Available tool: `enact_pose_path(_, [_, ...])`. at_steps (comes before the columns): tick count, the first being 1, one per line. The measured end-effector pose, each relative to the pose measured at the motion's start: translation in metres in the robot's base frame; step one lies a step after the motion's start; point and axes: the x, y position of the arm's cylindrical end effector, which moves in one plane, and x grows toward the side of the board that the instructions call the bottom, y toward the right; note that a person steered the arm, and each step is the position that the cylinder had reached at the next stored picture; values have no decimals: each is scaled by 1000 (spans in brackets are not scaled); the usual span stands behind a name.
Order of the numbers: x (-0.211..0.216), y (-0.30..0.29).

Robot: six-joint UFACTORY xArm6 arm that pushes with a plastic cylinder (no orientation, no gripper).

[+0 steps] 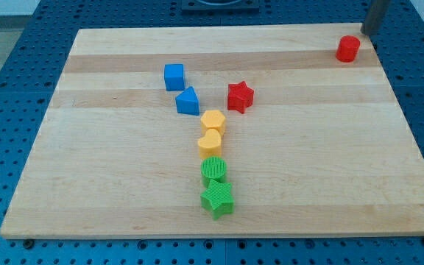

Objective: Push the red circle towards the red star

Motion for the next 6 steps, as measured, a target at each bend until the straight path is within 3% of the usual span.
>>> enact_pose_path(2, [42,-6])
enact_pose_path(4, [51,-82])
enact_pose_path(6, [73,-120])
